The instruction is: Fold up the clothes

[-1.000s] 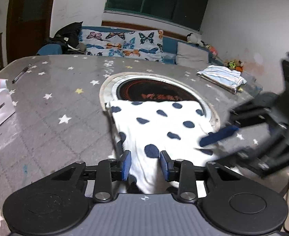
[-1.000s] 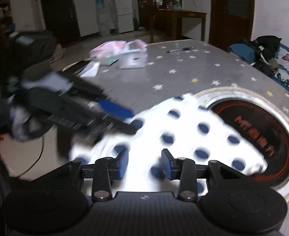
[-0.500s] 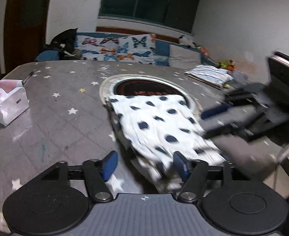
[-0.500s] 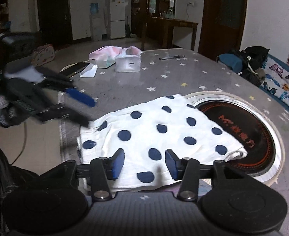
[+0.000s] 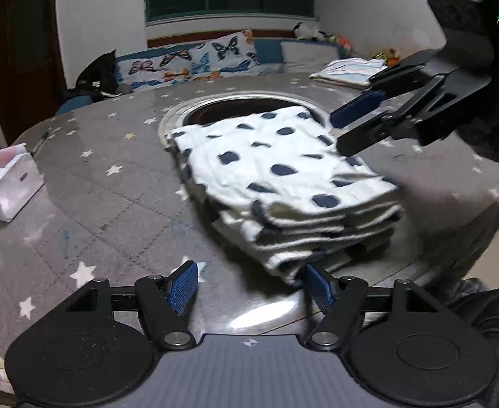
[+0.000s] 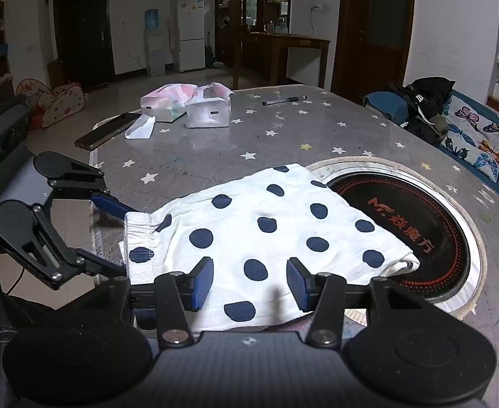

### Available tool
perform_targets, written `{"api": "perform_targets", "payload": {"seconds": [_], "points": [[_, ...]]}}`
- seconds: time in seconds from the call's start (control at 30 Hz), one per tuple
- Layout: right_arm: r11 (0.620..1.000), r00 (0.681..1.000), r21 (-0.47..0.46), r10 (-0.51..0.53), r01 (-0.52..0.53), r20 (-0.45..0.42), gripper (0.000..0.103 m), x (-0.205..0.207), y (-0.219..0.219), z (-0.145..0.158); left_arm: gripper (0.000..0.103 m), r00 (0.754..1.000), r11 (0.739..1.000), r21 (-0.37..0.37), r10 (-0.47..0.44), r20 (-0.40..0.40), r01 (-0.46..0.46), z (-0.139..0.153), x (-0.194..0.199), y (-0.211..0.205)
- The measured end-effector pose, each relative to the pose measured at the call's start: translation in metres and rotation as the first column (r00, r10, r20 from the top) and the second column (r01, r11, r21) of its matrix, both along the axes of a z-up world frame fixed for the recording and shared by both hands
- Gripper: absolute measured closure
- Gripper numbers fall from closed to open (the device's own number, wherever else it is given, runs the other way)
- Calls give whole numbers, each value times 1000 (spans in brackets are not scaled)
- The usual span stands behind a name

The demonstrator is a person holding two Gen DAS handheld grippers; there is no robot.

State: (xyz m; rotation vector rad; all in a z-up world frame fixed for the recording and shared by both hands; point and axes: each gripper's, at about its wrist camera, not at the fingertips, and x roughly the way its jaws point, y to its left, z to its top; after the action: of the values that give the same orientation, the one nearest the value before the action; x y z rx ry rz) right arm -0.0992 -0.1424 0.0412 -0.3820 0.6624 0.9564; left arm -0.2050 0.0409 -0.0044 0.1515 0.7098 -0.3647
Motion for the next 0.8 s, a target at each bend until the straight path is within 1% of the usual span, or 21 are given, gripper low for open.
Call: {"api": "perform_targets", "payload": {"seconds": [0.27, 0.33, 0.5, 0.6, 0.67, 0.8], "points": [[1000, 1000, -7, 9, -9, 3, 55, 0, 4, -2, 31, 996, 996, -7, 87, 1, -87, -2, 16, 26], [999, 999, -15, 32, -32, 13, 55, -4, 8, -1, 31, 992, 992, 2, 129, 8, -129, -3, 26, 34], [990, 990, -68, 131, -127, 61, 54, -21, 28, -3, 31, 981, 981, -18, 193, -2, -193, -3, 56, 54], [975, 976, -123, 196, -184, 99, 53, -30, 42, -8, 31, 977, 977, -22, 212, -4, -212, -4, 74, 58], [961, 960, -173, 241, -216, 142, 53, -36, 53, -13, 31, 975, 974, -27, 223, -10, -223, -3, 83, 62], [927, 914, -271, 326, -259, 240, 53, -48, 75, -23, 31, 970, 970, -38, 241, -26, -242, -1, 92, 69]]}}
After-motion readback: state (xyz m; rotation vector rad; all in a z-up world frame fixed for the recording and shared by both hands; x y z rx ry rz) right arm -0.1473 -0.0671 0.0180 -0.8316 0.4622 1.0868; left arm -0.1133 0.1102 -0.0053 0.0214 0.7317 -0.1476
